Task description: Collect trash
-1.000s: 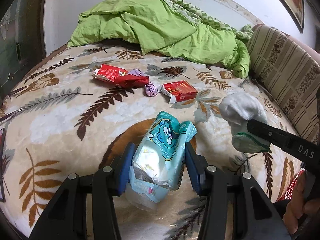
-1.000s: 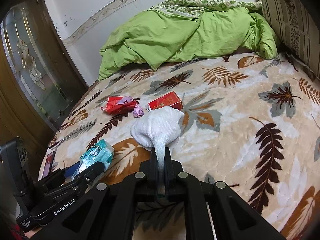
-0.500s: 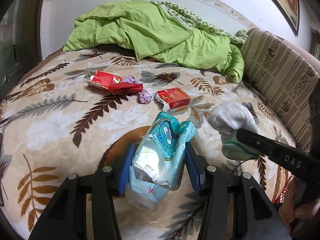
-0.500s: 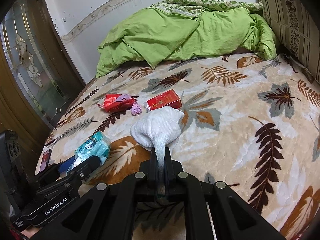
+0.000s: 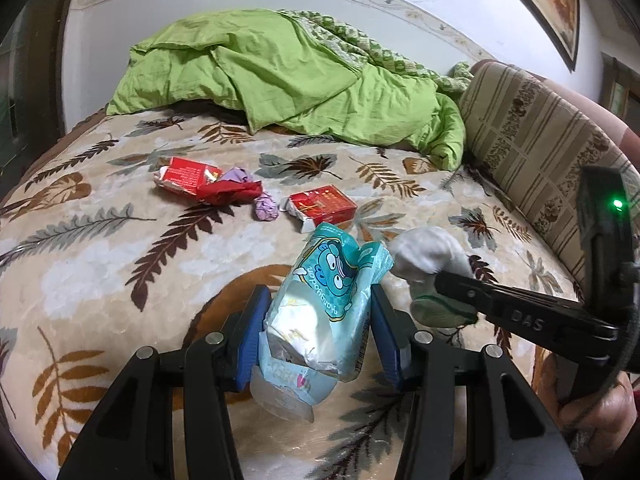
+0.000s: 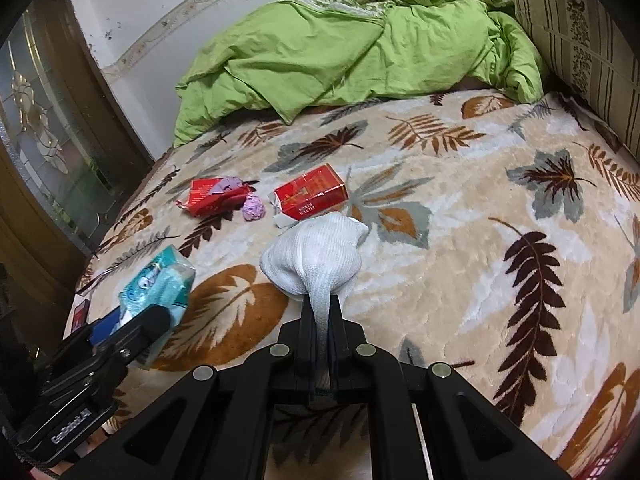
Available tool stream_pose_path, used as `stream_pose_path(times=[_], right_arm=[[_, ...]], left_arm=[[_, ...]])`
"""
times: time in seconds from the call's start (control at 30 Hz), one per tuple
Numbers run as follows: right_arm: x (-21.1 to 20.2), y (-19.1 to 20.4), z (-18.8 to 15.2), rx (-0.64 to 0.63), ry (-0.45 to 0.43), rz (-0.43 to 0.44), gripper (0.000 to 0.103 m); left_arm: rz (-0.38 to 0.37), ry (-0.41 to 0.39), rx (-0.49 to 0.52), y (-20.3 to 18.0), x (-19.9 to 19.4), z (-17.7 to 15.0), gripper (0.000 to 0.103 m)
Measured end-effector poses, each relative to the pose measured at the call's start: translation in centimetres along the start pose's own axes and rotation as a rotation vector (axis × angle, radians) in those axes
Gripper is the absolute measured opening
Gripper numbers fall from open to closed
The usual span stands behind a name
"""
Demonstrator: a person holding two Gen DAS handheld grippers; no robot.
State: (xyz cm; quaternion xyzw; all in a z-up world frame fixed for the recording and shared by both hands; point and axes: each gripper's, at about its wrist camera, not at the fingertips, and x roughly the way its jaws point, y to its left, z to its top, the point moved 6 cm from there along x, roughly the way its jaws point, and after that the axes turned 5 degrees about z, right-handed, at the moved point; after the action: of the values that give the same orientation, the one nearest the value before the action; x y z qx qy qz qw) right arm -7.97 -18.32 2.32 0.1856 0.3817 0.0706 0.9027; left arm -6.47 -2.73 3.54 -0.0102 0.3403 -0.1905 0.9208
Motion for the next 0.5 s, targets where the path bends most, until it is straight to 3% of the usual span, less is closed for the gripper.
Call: stream_pose_path(times=[0.5], right_arm=[[2.2, -1.6, 0.3, 0.066, 0.068, -0.067, 0.005]], left_arm=[[-0.054, -0.02, 0.022, 0.1, -0.9, 0.4, 0.049]])
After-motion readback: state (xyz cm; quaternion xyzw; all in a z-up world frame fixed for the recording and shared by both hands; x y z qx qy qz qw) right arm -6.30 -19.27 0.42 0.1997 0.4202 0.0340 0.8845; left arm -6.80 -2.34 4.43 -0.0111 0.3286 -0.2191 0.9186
